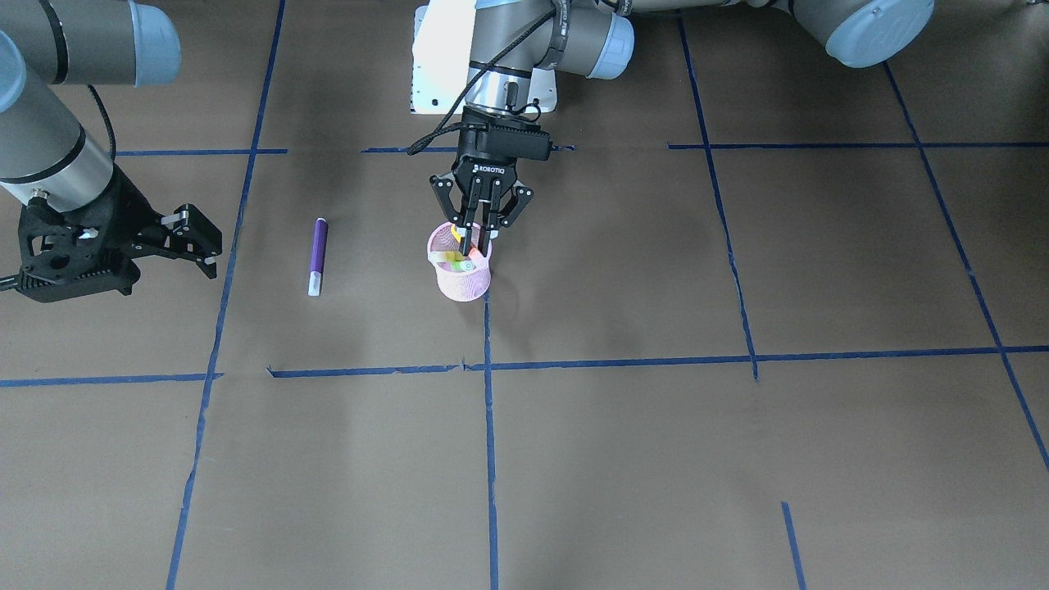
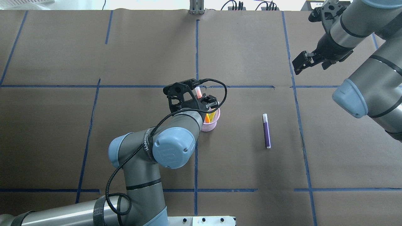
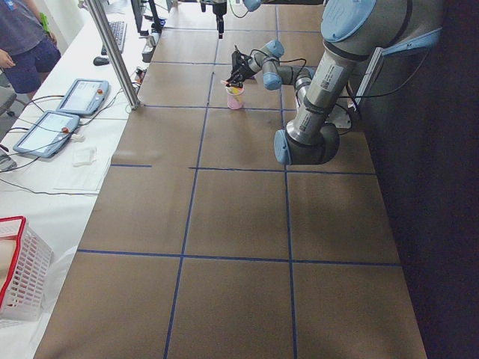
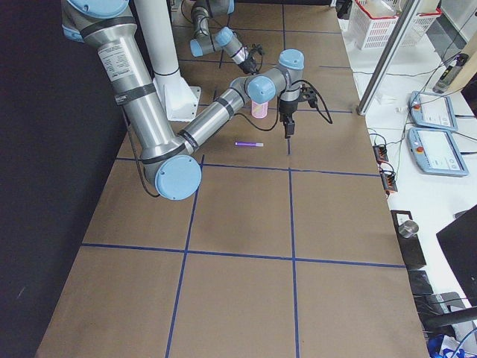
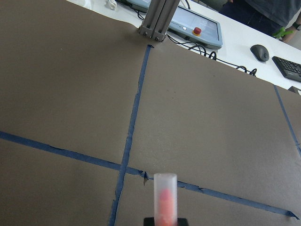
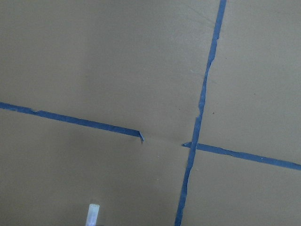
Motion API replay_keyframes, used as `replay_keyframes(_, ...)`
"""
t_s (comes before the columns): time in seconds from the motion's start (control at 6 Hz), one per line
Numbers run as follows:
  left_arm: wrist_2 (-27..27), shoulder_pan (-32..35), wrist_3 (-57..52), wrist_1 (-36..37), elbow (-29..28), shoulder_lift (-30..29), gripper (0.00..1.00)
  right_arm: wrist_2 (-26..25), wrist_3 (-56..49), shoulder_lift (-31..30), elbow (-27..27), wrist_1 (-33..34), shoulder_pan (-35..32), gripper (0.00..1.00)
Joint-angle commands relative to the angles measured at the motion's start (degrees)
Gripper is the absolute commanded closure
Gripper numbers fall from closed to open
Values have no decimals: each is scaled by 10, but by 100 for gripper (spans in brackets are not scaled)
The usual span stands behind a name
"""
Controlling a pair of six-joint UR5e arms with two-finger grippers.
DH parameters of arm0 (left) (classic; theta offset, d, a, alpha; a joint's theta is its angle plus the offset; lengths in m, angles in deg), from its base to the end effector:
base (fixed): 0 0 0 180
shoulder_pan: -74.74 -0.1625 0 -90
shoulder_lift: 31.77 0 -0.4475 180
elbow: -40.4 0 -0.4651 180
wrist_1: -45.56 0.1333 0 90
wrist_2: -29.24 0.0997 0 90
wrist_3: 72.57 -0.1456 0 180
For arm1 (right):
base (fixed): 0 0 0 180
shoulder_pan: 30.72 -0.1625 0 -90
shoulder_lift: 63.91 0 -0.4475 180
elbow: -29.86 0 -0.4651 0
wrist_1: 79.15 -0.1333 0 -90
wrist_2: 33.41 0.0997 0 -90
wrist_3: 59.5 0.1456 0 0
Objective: Collect pens into pen holder
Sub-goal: 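Lower the right gripper onto the purple marker and grasp it while the left arm withdraws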
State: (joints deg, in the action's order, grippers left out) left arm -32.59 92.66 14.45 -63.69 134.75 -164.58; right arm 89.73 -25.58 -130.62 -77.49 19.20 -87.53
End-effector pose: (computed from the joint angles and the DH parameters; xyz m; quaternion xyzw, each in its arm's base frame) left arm 0.6780 -0.4316 0.1098 0.2966 0.4854 -0.2377 0.7873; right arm -0.3269 -0.5979 0.3204 0.0707 -0.3756 -0.0734 0.9212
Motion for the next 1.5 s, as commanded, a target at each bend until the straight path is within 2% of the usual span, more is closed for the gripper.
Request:
replay_keyframes(0.0, -7, 3, -27, -1, 12, -1, 0, -1, 1, 0, 0, -1, 1, 0)
replay_keyframes(0.17, -33, 7, -62, 4, 27, -1, 0, -2, 1, 0, 0, 0, 4, 0)
replay_keyframes(0.33, -147, 46, -107, 15, 42, 5, 0, -3, 7, 1, 0, -1, 11, 0)
replay_keyframes(0.5, -279, 102, -124, 66, 45, 24, 0, -5, 43, 2, -1, -3, 24, 1)
replay_keyframes(0.67, -364, 147, -224, 138, 64, 28, 0, -13, 129, -2, 0, -50, 45, 1)
replay_keyframes(0.83, -410, 177, -302, 191, 65, 35, 0, -56, 224, -22, 11, -115, 93, 1)
replay_keyframes(1.0, -521, 226, -369, 220, 59, 48, 0, -60, 229, -24, 40, -156, 108, 1)
replay_keyframes(1.17, -593, 254, -405, 221, 59, 66, 0, -67, 230, -31, 48, -157, 135, 1)
replay_keyframes(1.33, -595, 253, -407, 221, 60, 68, 0, -72, 229, -33, 49, -157, 150, 2)
